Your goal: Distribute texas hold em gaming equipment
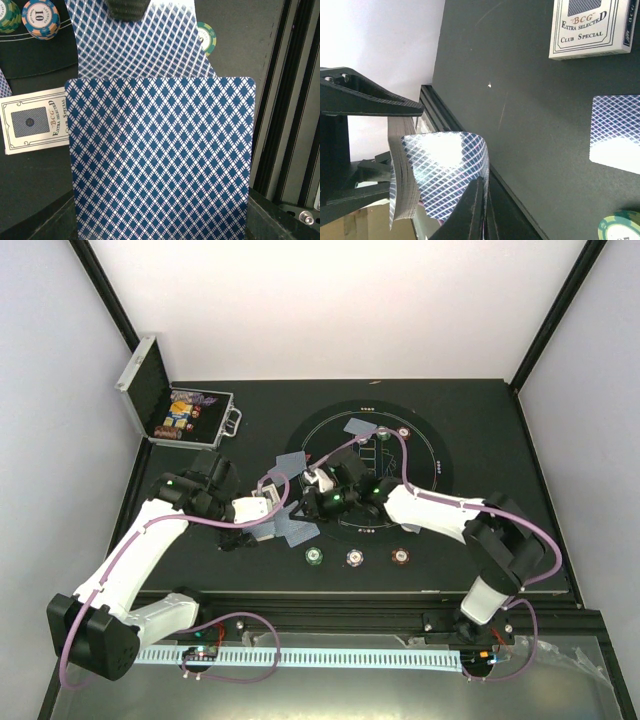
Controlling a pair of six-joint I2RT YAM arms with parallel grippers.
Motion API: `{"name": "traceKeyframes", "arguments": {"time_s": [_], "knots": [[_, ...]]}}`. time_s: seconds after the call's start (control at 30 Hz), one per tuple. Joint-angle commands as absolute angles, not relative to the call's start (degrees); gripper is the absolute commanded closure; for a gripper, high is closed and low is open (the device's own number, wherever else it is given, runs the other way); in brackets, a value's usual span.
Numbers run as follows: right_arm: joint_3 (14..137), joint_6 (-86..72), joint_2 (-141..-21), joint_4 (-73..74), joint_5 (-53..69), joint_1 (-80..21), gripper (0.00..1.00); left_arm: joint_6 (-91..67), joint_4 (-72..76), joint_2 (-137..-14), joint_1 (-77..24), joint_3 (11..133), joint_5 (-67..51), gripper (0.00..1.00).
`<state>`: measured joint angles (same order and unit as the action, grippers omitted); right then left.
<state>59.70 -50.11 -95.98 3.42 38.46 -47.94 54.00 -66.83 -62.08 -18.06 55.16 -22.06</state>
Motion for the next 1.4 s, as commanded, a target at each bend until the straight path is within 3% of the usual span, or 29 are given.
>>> {"name": "traceKeyframes", "arguments": {"time_s": [0.0,0.3,0.7,0.97,1.17,1.3,1.37], "knots": [[61.1,-47.2,-92.6,7.9,37.4,-46.2,0.97,54.9,-66.8,-61.0,-17.9,56.2,-23.5,0.98],[67.3,-40.3,-94.1,14.7,41.5,-30.2,0.99,54.8,-67.2,-61.2,-17.9,56.8,-23.7,0.98],[111.2,-35.9,-129.8,30.8,42.1,-14.2,0.99,54.4,-68.3,-60.9,-17.9,57.4,-23.4,0.98],[127.2,-37.0,-142.2,36.7,36.0,-11.7,0.99,54.5,-68.8,-60.4,-17.9,56.9,-23.3,0.99],[129.0,-35.7,-142.6,39.4,32.4,-10.9,0.79,54.4,-68.8,-60.5,-17.9,56.7,-23.5,0.99],[129.0,-34.4,-139.7,41.7,29.3,-10.1,0.55,54.3,-68.8,-60.5,-17.9,56.8,-23.5,0.98],[128.7,-33.5,-137.4,43.4,27.7,-9.9,0.53,54.3,-68.9,-60.4,-17.9,56.8,-23.6,0.98]]}}
